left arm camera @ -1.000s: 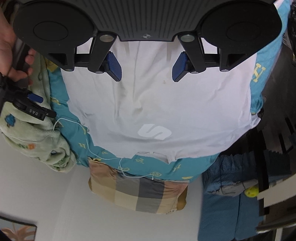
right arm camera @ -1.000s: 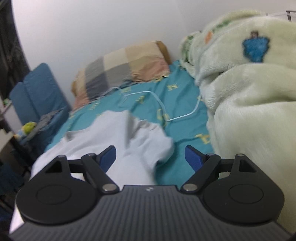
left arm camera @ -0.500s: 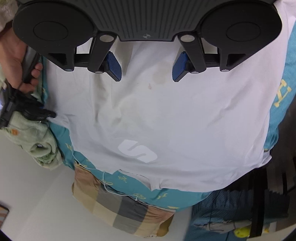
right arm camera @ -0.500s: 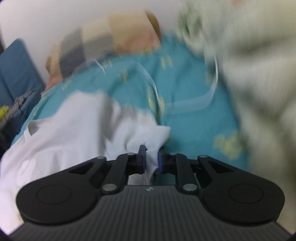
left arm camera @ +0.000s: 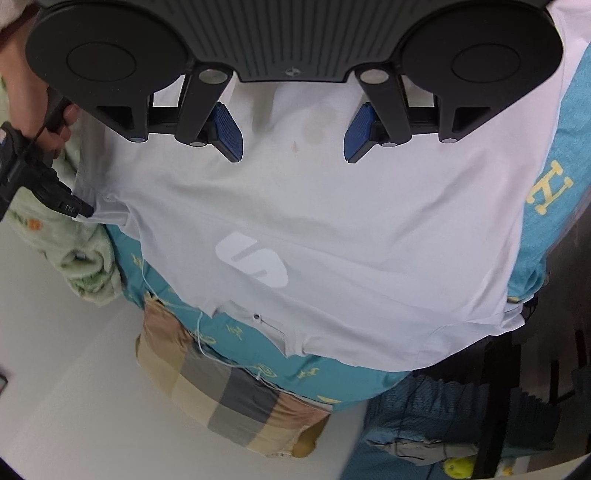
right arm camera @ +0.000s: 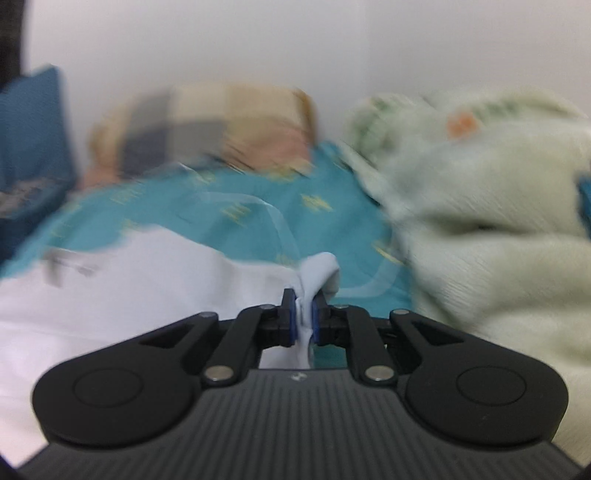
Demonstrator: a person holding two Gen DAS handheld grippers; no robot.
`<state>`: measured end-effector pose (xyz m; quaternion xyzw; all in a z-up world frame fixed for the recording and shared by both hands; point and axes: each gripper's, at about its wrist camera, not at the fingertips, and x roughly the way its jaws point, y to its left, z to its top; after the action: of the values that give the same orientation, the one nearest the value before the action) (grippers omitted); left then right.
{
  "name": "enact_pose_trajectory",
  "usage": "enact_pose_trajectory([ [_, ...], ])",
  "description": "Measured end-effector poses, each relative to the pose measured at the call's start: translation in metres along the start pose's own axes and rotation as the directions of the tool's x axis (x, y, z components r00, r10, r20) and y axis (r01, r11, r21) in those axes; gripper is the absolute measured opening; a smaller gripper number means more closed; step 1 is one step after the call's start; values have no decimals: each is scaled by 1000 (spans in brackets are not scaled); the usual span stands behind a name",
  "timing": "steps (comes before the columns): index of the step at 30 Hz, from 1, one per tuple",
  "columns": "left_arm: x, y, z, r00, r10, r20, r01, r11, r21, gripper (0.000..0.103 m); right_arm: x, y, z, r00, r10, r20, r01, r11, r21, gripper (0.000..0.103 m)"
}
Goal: Fold clothes
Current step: 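Grasp the shirt sleeve with the right gripper and lift it, then fold the held sleeve over the shirt body with the right gripper, then open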
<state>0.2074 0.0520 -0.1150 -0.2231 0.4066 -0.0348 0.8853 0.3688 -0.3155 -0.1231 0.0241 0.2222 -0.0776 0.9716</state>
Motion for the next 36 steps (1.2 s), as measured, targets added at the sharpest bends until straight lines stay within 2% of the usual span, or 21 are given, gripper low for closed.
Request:
enact_pose_trajectory([
  [3, -9, 10, 12, 999, 10, 45, -8, 999, -48, 64, -28, 64, -5, 986, 157, 55, -147, 977, -154, 12],
  [6, -18, 26, 21, 997, 17, 77, -9, 994, -106, 64, -38, 123, -28, 958, 288, -15, -282, 923, -261, 12],
  [9, -23, 41, 25, 997, 19, 78, -6, 987, -160, 64, -30, 157, -61, 945, 307, -118, -328, 894, -306, 12],
  [11, -24, 47, 26, 997, 17, 75, -4, 984, -179, 64, -25, 161, -75, 944, 293, -151, -326, 894, -306, 12],
  [14, -24, 50, 25, 997, 10, 71, 3, 984, -176, 64, -28, 149, -71, 952, 274, -136, -302, 916, -265, 12],
  [20, -19, 38, 18, 999, -10, 53, 18, 991, -136, 64, -38, 78, -32, 987, 154, -33, -158, 975, -157, 12],
  [23, -15, 32, 13, 999, -6, 42, 11, 995, -102, 64, -29, 20, -27, 996, 37, -82, -41, 998, -50, 12],
  [25, -12, 27, 10, 999, 0, 35, 3, 997, -74, 64, -19, -16, -31, 988, -34, -154, 37, 999, 11, 13],
  [28, -6, 20, 3, 1000, 13, 17, -12, 999, -34, 64, -12, -54, -42, 969, 54, -243, -19, 990, 142, 14],
  [30, -1, 17, -1, 1000, 16, -2, -16, 1000, -18, 64, -17, -63, -47, 959, 140, -248, -94, 978, 188, 14],
  [34, 6, 14, -10, 999, 34, -22, -34, 999, 15, 64, -33, -30, -49, 949, 238, -208, -230, 971, 64, 14],
  [36, 10, 14, -14, 998, 47, -31, -46, 999, 24, 64, -38, -19, -48, 934, 296, -199, -277, 954, 118, 14],
])
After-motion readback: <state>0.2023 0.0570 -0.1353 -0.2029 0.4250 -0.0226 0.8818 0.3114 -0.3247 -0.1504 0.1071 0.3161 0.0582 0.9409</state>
